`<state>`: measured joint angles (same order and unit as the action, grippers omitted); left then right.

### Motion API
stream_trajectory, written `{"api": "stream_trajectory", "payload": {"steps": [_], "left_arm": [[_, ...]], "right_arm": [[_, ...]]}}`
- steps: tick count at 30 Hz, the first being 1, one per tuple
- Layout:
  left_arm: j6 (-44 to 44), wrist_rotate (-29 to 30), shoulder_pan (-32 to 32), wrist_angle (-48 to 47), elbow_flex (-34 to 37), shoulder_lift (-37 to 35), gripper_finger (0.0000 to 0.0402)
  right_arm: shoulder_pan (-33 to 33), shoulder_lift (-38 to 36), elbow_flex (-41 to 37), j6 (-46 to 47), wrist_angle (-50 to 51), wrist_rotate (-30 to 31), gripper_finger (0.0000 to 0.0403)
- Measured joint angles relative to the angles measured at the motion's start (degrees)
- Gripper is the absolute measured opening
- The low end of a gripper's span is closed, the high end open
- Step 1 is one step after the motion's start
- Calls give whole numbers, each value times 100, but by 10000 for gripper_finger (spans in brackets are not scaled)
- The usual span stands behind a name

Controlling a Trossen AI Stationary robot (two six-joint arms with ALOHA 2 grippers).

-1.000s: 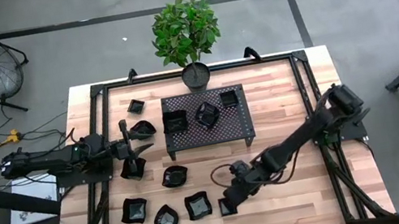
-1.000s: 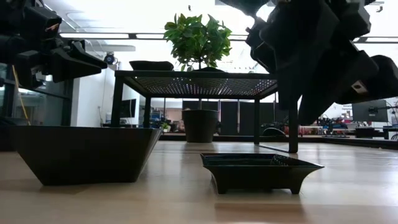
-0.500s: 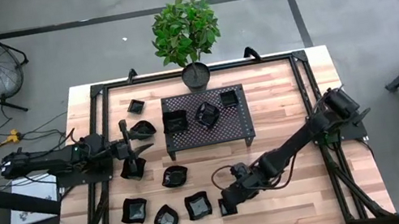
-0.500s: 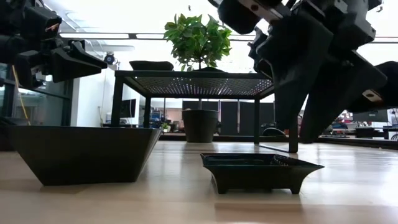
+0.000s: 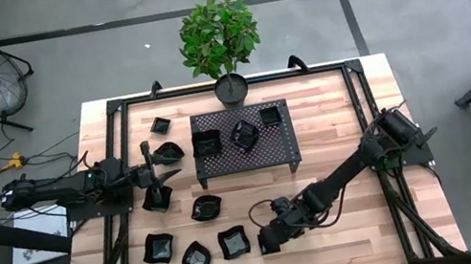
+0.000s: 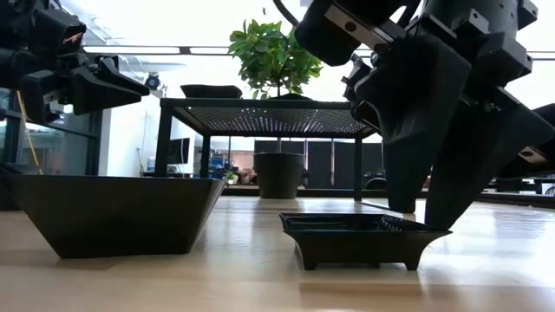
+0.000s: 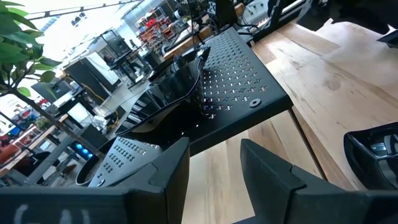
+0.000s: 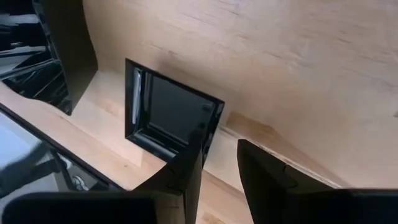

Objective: Pick & Place Mini shaped plates
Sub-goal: Stack the black square plate on top of the other black square plates on the shelf

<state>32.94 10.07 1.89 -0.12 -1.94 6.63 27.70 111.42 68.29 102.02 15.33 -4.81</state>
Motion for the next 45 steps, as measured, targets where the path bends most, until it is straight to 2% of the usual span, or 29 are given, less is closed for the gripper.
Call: {"api": "stream_trajectory", "payload": {"steps": [22, 26, 36, 45], "left_arm": [[0, -2, 0, 2, 0, 0, 140], [-1, -2, 0, 0, 0, 0, 140], [-1, -2, 0, 0, 0, 0, 140], [-1, -2, 0, 0, 0, 0, 140]], "right_arm": [[-26, 210, 129, -151, -44, 89, 97], [-30, 211, 129, -172, -28, 150, 81], [-31, 210, 131, -424, -26, 144, 6], [-31, 43, 229, -677, 17, 162, 2]]}}
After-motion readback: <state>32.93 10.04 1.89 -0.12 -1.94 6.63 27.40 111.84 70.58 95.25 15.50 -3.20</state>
